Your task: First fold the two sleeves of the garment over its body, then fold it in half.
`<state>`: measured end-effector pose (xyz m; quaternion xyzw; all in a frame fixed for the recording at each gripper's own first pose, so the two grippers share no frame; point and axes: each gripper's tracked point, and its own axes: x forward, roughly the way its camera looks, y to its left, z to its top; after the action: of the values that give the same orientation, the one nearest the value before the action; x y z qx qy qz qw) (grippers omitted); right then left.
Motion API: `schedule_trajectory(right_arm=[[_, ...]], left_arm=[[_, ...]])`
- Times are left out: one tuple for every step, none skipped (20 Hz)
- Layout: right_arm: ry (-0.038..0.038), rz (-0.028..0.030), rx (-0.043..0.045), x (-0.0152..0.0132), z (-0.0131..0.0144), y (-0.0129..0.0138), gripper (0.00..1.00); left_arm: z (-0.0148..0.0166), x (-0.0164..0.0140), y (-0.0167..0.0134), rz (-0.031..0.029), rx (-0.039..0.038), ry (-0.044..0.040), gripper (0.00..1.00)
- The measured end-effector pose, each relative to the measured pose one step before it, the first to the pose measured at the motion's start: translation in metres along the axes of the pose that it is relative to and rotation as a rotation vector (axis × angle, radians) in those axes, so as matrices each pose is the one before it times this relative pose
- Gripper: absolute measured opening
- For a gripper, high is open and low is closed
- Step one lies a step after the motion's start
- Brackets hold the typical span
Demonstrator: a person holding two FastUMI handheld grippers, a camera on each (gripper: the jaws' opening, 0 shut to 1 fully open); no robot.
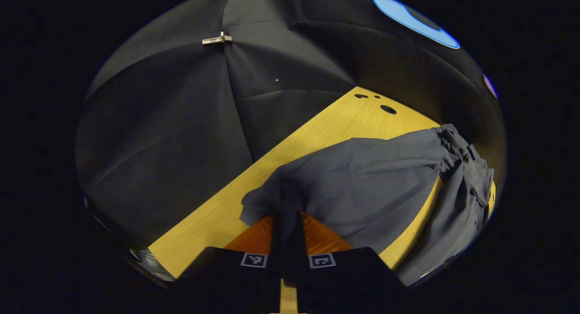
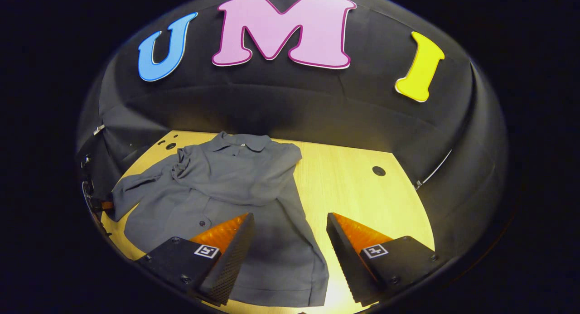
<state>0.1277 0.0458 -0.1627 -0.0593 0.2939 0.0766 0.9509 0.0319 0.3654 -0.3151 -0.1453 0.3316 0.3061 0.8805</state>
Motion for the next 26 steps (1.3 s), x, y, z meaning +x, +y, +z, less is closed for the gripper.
schedule_trajectory(right_arm=[[-0.00268,-0.00494,-0.00555,-0.0019,0.00015,-0.00394,0.98],[-0.00214,-0.0044,-0.00337,-0.00269,-0.00183,-0.00417,0.98],[-0.00027,-0.00387,0.00034,-0.0011,-0.00068,-0.00294,0.98],[-0.00046,-0.00435,0.00457,-0.00099,-0.00105,-0.0036,0.98],[-0.00133,-0.00587,0.0069,-0.00111,-0.00045,-0.00471,0.98],[-0.00059,-0.00629,0.00911,-0.00062,-0.00125,-0.00345,0.98],[0.00008,-0.00562,0.00659,-0.00081,-0.0009,-0.0041,0.98],[0.00146,-0.00512,0.00746,0.0,-0.00217,-0.00199,0.98],[-0.00003,-0.004,0.00704,-0.00025,0.00043,-0.00361,0.98],[-0.00265,-0.00605,0.00585,-0.00108,-0.00046,-0.00348,0.98],[-0.0019,-0.00635,0.00357,-0.00174,-0.00041,-0.00333,0.98],[-0.00441,-0.00643,0.00292,-0.00257,-0.00002,-0.00449,0.98],[-0.00668,-0.00863,0.00337,-0.00233,0.00005,-0.00406,0.98],[-0.00377,-0.00918,0.00716,-0.00007,-0.00063,-0.00558,0.98],[-0.00067,-0.00621,0.01212,-0.00039,-0.00141,-0.00474,0.98],[0.00357,-0.00728,0.01305,-0.00023,-0.00372,-0.00475,0.98],[0.00503,-0.01259,0.01313,0.00066,-0.00281,-0.00727,0.98],[0.00841,-0.01345,0.02305,0.00158,-0.00352,-0.00676,0.98],[0.01063,-0.01036,0.03279,0.00111,-0.00352,-0.00715,0.98],[0.00993,-0.01222,0.03555,0.00192,-0.00384,-0.00794,0.98],[0.00511,-0.01074,0.02362,0.00169,-0.00121,-0.00552,0.98],[-0.00046,-0.01128,0.01828,0.00111,-0.00133,-0.00719,0.98],[-0.00502,-0.01312,0.01263,0.00037,0.00021,-0.0078,0.99],[-0.00086,-0.0106,0.01037,0.00039,-0.00098,-0.00709,0.98],[0.00463,-0.00947,0.01202,-0.00002,-0.00283,-0.00594,0.98],[0.00582,-0.01026,0.01167,-0.00065,-0.00353,-0.00599,0.98]], left_arm=[[0.00191,-0.00179,-0.00327,-0.01351,-0.02488,-0.01064,0.13],[0.00171,-0.00048,0.00054,-0.00276,-0.01963,-0.00572,0.11],[-0.00106,0.00024,0.00155,0.00407,-0.01646,-0.00138,0.07],[-0.00187,-0.00183,0.00013,0.01161,-0.00968,0.00381,0.06],[0.00141,-0.00136,0.00085,0.00982,-0.00699,0.00031,0.06],[0.00293,-0.00081,-0.00131,0.00074,-0.01062,0.00157,0.02],[0.00286,-0.00391,-0.00119,0.00078,-0.01102,0.00209,0.06],[0.00648,-0.00251,-0.00068,0.00643,-0.01684,-0.00461,0.09],[0.00612,-0.00253,-0.00386,-0.00429,-0.01839,-0.00402,0.06],[0.00901,-0.00556,-0.00462,-0.00676,-0.01022,-0.01409,0.05],[0.01247,-0.00204,-0.00716,-0.0102,0.00141,-0.02006,0.06],[0.01083,-0.0031,-0.00591,-0.01101,0.00475,-0.01764,0.06],[0.01572,-0.00402,-0.01144,-0.02452,0.00091,-0.02428,0.06],[0.01523,-0.00389,-0.00999,-0.01717,-0.00301,-0.0219,0.05],[0.01542,-0.00282,-0.01105,-0.01631,-0.00333,-0.02103,0.05],[0.01561,-0.0036,-0.01438,-0.01793,-0.00108,-0.01903,0.05],[0.01344,-0.00219,-0.01443,-0.01938,0.00136,-0.01577,0.08],[0.01369,-0.00114,-0.01533,-0.01642,0.00852,-0.01373,0.05],[0.01002,0.00104,-0.01192,-0.0021,0.02303,-0.01747,0.05],[0.01154,0.00117,-0.01235,-0.00685,0.02525,-0.02309,0.06],[0.00654,-0.00083,-0.01806,-0.02216,0.01746,-0.01099,0.06],[0.00692,-0.00184,-0.01908,-0.02681,0.01293,-0.00619,0.05],[0.00504,0.00312,-0.01997,-0.0242,0.01928,-0.0045,0.05],[0.00531,0.00234,-0.01872,-0.02339,0.02445,-0.00817,0.05],[0.00202,0.00498,-0.02105,-0.02508,0.02301,-0.00795,0.05],[0.00457,0.00306,-0.02136,-0.02755,0.02122,-0.00803,0.05]])
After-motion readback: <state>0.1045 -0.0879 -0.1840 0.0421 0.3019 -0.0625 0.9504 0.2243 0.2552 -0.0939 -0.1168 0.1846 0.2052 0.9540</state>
